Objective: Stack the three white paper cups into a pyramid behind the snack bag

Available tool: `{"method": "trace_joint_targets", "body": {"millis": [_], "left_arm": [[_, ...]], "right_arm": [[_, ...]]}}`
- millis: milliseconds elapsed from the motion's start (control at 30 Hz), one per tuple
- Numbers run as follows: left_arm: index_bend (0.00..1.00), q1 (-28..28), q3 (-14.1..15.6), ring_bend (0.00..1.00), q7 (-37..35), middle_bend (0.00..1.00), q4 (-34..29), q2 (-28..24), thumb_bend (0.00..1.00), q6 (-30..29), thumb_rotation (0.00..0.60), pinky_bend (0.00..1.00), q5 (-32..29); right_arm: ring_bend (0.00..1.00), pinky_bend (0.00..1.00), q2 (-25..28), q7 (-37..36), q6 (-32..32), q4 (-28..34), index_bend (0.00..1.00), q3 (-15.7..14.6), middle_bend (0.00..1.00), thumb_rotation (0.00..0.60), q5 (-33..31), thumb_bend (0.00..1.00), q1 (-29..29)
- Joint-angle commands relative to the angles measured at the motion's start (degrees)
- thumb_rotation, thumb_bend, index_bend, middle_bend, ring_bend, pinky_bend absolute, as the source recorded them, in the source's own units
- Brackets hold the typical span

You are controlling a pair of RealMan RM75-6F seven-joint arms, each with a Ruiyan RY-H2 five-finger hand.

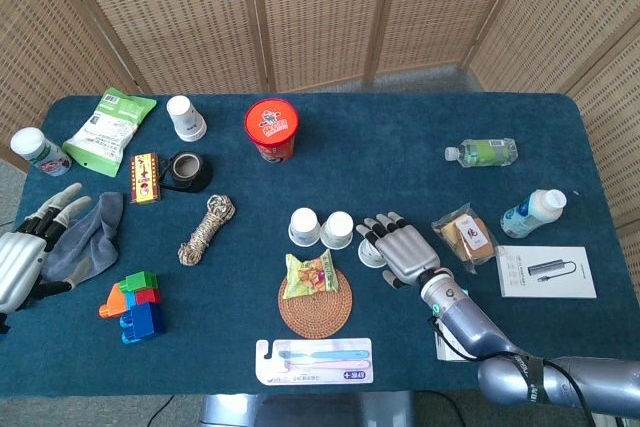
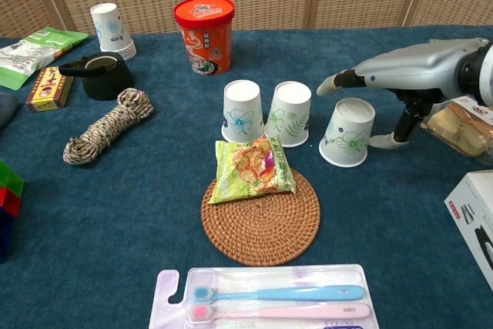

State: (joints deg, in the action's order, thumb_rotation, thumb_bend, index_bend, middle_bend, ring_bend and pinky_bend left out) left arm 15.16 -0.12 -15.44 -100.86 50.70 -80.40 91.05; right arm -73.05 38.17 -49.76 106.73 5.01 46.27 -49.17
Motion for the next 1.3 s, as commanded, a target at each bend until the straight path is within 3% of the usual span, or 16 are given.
{"method": "trace_joint_targets", "body": {"millis": [33,333,500,767,1300], "left_arm": [[0.07,-0.1,-0.1,0.0,0.0,0.0,-0.1,0.0,0.45,0.1,0.6,0.19,0.0],[0.07,-0.4,-0.3,0.0,0.1,0.0,-0.1,-0.1,0.45,0.3,0.6,0.19,0.0],[0.06,-0.6,-0.5,0.0,-0.1,0.0,0.0,-0.3,0.45,0.3,0.6,0.19,-0.1],[0.07,-1.0,-0.6,0.0,-0.4,0.0,0.0,-0.5,0.45,0.3,0.6,0.2,0.0],[0.07,-0.8,-1.0,0.0,-0.1,0.0,-0.3,-0.6,0.45,1.1,0.6,0.2,0.1]], "right_arm": [[0.0,0.15,-0.2,-0.6,0.2,-0.6,0.0,-0.4,0.0,0.6,0.0,0.43,-0.4],[0.0,0.29,-0.6,-1.9,0.7,-1.9,0.01,-1.8,0.0,0.6,0.1,0.44,-1.3],[0.02,0.43,-1.2,-2.8,1.5,-3.3,0.1,-2.2,0.05,0.6,0.1,0.46,-2.1],[0.13,0.62,-2.2,-4.9,1.1,-5.6,0.21,-2.6,0.16,0.6,1.7,0.51,-2.1],[0.23,0.73,-3.2,-8.5,0.1,-8.2,0.31,-3.0,0.26,0.6,4.7,0.53,-0.9]]}}
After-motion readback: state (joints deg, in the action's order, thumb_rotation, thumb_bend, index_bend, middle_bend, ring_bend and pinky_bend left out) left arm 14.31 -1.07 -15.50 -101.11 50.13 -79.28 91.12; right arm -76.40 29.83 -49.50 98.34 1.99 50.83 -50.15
